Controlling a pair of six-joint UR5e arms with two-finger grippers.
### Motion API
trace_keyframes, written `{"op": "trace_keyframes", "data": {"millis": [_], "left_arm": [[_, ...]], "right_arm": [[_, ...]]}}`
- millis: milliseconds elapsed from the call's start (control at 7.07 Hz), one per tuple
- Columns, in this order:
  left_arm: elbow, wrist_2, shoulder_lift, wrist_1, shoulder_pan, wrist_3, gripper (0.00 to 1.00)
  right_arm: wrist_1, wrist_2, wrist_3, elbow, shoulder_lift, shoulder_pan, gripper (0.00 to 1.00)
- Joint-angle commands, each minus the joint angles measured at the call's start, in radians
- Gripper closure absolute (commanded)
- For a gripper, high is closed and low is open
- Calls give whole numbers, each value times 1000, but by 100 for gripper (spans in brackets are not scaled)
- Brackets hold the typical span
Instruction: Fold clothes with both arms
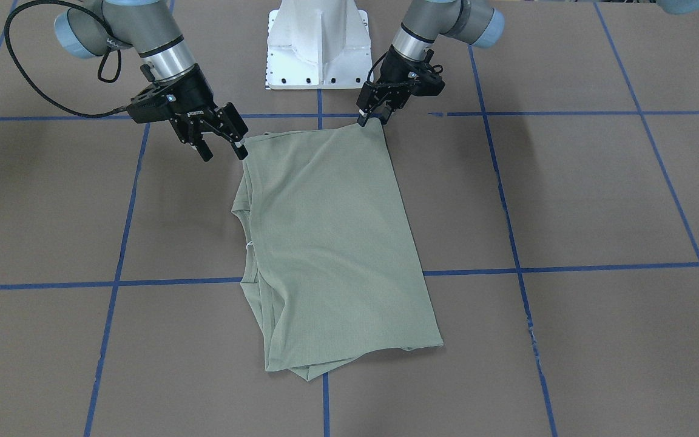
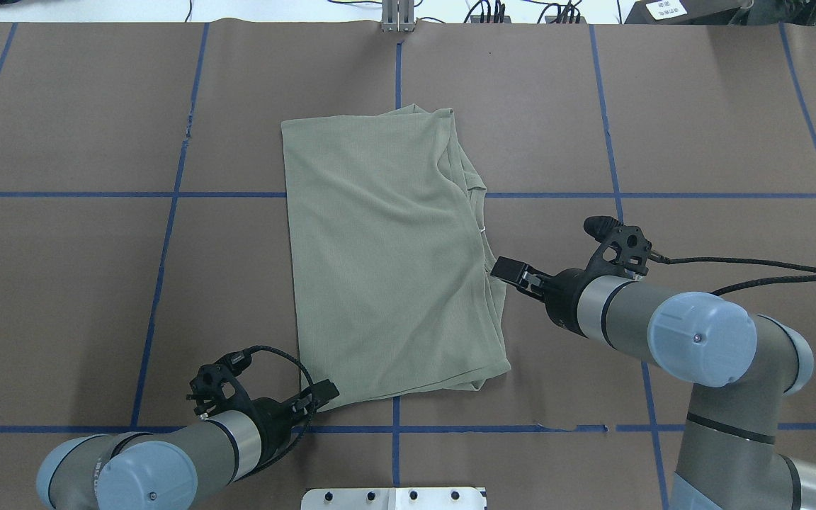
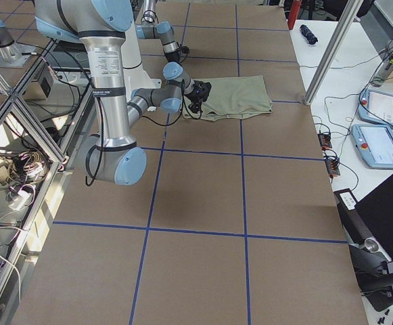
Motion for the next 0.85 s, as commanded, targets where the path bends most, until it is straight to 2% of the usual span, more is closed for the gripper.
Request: {"op": "trace_keyframes", "data": {"millis": [0, 142, 283, 566, 708], "left_arm": [[1, 3, -10, 0, 0, -9, 35], [1, 7, -13, 0, 2, -12, 54], [1, 7, -13, 0, 2, -12, 65], [4, 7, -12, 0, 2, -12, 65], [3, 7, -15, 0, 2, -12, 99]], "right_arm": [[0, -2, 0, 2, 0, -3, 0], [0, -4, 0, 0, 2, -4, 0], [0, -4, 2, 0, 2, -6, 0], [-2, -22, 2, 0, 8, -24, 0], [-21, -49, 50, 0, 16, -50, 0]]}}
